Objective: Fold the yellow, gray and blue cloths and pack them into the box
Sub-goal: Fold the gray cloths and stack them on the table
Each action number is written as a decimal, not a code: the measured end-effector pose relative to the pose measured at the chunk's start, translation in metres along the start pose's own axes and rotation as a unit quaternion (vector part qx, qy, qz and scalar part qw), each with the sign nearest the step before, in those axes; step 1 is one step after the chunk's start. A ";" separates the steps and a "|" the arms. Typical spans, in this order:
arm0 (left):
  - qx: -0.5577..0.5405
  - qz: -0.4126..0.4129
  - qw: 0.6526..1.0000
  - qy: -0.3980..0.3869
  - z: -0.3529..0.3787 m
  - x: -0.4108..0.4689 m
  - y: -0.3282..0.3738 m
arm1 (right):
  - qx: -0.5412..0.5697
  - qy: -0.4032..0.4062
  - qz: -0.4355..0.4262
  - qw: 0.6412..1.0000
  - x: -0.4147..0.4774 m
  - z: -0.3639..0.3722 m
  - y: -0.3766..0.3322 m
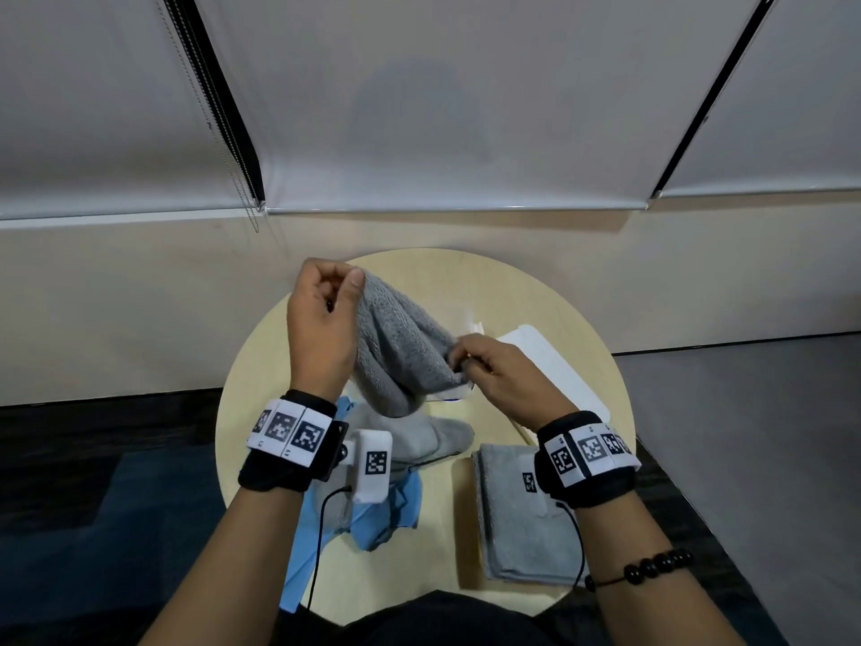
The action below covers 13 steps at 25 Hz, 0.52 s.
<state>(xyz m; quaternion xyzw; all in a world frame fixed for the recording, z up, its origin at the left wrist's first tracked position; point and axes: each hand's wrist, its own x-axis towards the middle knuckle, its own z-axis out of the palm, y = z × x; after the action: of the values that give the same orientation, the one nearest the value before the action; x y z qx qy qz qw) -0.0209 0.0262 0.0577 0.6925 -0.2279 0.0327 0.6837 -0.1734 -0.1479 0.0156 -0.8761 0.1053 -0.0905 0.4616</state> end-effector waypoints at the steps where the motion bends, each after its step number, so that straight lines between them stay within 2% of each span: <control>1: -0.008 0.010 1.000 0.002 -0.003 0.004 0.003 | -0.018 -0.012 0.018 1.000 -0.002 -0.001 0.003; 4: -0.009 0.029 0.999 0.009 -0.012 0.012 0.005 | -0.022 -0.016 0.024 0.999 -0.005 0.001 0.005; 6: -0.008 0.017 1.000 0.020 -0.017 0.014 -0.001 | 0.005 0.048 -0.007 0.999 -0.001 0.000 0.005; 9: -0.011 -0.016 0.999 0.026 -0.020 0.008 -0.015 | 0.185 0.133 -0.020 0.973 0.007 -0.008 0.001; 11: -0.021 -0.026 0.999 0.027 -0.019 0.003 -0.022 | 0.296 0.148 -0.033 0.943 0.011 -0.012 -0.003; 13: -0.027 -0.021 0.999 0.027 -0.016 0.000 -0.024 | 0.352 0.152 -0.035 0.923 0.012 -0.012 -0.006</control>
<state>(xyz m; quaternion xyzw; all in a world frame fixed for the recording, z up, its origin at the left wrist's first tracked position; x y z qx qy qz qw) -0.0081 0.0409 0.0360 0.6770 -0.1960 0.0308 0.7087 -0.1645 -0.1574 0.0280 -0.6363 0.1053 -0.2700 0.7150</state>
